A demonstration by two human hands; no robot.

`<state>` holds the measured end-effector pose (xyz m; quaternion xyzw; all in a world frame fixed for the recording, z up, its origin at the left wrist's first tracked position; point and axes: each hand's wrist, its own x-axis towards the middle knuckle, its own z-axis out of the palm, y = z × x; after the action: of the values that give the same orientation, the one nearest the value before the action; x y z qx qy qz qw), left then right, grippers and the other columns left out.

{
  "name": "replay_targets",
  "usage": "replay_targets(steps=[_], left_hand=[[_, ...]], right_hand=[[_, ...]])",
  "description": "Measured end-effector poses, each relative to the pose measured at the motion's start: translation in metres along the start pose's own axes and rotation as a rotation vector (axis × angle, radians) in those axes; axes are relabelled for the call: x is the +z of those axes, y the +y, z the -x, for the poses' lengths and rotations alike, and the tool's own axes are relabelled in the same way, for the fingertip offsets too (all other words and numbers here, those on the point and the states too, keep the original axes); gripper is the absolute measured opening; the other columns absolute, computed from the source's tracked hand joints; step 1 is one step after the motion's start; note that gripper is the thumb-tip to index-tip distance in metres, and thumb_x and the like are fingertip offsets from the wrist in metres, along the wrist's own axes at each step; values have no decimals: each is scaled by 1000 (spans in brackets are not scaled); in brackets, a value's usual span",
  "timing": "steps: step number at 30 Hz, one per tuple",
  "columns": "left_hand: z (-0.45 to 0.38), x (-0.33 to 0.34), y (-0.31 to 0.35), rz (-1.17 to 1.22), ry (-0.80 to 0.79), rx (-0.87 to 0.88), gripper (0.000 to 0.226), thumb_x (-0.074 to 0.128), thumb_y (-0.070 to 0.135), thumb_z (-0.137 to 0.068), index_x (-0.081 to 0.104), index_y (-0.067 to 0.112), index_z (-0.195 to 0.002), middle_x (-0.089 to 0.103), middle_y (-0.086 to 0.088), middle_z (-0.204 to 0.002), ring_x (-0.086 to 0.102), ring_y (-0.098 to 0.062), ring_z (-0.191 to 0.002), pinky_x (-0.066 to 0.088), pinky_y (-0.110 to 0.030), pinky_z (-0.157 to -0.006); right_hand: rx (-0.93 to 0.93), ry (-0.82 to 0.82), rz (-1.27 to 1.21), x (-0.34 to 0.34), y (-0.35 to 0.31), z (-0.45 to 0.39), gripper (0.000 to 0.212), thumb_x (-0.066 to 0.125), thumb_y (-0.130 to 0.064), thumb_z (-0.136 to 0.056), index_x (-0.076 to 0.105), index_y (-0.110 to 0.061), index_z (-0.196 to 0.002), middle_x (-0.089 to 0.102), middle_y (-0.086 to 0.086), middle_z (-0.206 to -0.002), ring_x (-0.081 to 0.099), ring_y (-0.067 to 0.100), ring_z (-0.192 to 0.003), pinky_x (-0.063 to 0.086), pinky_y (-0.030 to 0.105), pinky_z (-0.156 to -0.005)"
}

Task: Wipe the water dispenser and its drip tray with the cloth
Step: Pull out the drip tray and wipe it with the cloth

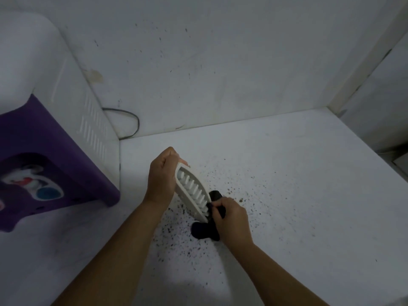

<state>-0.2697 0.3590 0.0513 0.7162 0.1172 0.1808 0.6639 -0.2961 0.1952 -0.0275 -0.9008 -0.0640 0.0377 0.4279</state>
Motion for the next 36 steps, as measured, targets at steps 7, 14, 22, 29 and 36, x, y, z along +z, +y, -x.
replay_targets(steps=[7, 14, 22, 29, 36], left_hand=[[5, 7, 0, 2, 60, 33, 33, 39, 15, -85, 40, -11, -65, 56, -36, -75, 53, -18, -62, 43, -20, -54], [7, 14, 3, -18, 57, 61, 35, 39, 19, -81, 40, -12, -65, 52, -35, -69, 48, -22, -60, 39, -24, -53], [5, 21, 6, -6, -1, 21, 30, 41, 16, -78, 39, -12, -67, 47, -21, -65, 42, -19, -60, 35, -28, -54], [8, 5, 4, -5, 40, 25, 34, 39, 22, -80, 37, -9, -66, 51, -38, -75, 48, -23, -65, 39, -28, -61], [6, 8, 3, 29, 18, 2, 32, 41, 22, -78, 36, -8, -66, 51, -35, -73, 48, -23, -65, 39, -30, -61]], right_hand=[[184, -73, 151, 7, 4, 3, 8, 58, -14, -90, 65, -15, -86, 62, -1, -74, 48, 7, -53, 42, 18, -50], [179, -160, 133, 1, -9, 10, 15, 57, -11, -89, 61, -17, -76, 60, -4, -71, 45, 1, -54, 31, 8, -48], [-161, 49, -257, -40, -87, -10, 21, 68, -20, -81, 64, -36, -69, 65, -22, -73, 62, -6, -73, 47, 6, -63], [-4, -20, -229, -22, -63, 2, 8, 68, -18, -84, 71, -17, -77, 65, -17, -72, 62, -3, -68, 52, 16, -62], [-137, 118, -295, -12, -61, 6, 13, 69, -17, -84, 67, -27, -75, 67, -17, -76, 64, -2, -73, 50, 11, -65]])
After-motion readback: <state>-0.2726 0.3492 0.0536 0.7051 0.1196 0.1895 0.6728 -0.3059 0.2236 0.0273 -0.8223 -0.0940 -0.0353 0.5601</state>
